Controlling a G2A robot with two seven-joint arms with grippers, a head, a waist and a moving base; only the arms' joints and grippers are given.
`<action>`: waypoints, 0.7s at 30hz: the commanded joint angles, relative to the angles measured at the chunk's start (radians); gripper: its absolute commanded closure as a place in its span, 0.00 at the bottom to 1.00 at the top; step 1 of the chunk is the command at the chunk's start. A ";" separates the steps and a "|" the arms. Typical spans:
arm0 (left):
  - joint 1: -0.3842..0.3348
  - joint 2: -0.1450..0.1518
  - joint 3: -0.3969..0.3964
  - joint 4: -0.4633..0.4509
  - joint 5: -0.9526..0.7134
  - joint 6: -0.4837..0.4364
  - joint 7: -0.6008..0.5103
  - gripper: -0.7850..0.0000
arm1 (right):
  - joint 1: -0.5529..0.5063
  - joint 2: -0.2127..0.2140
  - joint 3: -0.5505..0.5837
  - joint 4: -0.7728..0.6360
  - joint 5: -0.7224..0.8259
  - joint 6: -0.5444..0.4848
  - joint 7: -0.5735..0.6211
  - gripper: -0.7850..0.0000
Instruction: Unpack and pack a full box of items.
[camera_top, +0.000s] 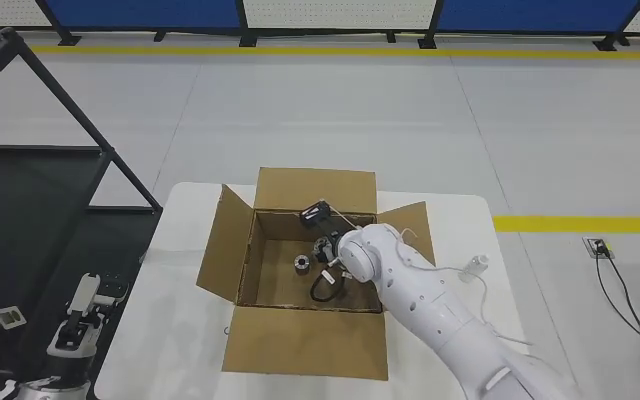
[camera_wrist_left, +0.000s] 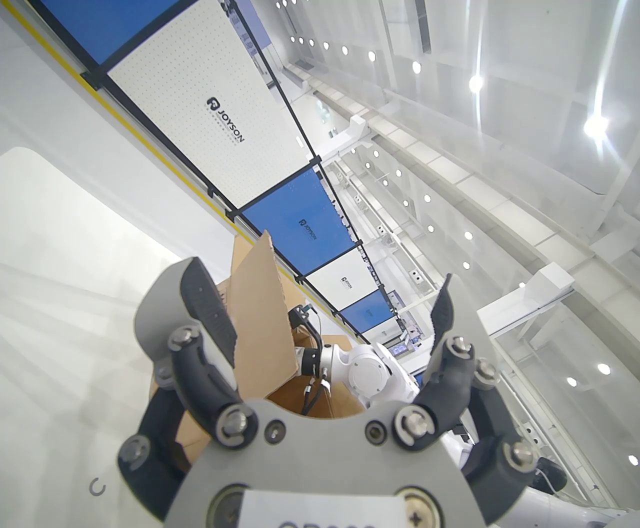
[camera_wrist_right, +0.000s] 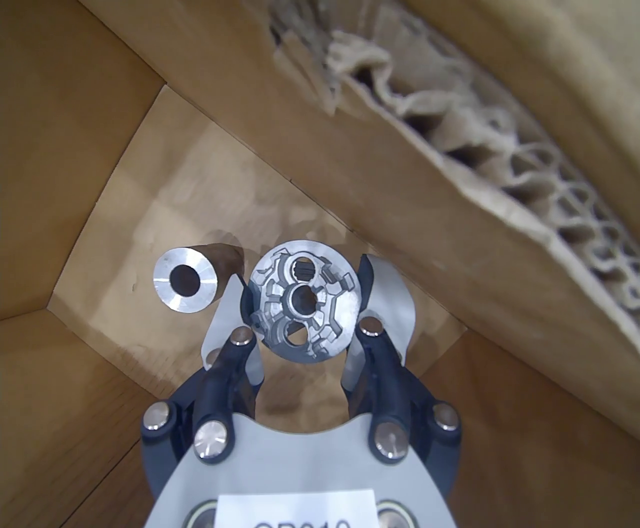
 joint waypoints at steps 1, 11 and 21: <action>0.000 0.000 0.000 0.000 0.000 0.000 0.000 0.00 | 0.006 -0.006 0.001 0.017 0.003 -0.005 -0.005 0.69; 0.000 0.000 0.000 0.000 0.000 0.000 0.000 0.00 | 0.005 -0.016 0.019 0.049 0.002 -0.039 -0.013 0.36; 0.000 0.000 0.000 0.000 0.000 0.000 0.000 0.00 | -0.045 0.016 0.076 -0.052 -0.048 -0.053 -0.001 0.07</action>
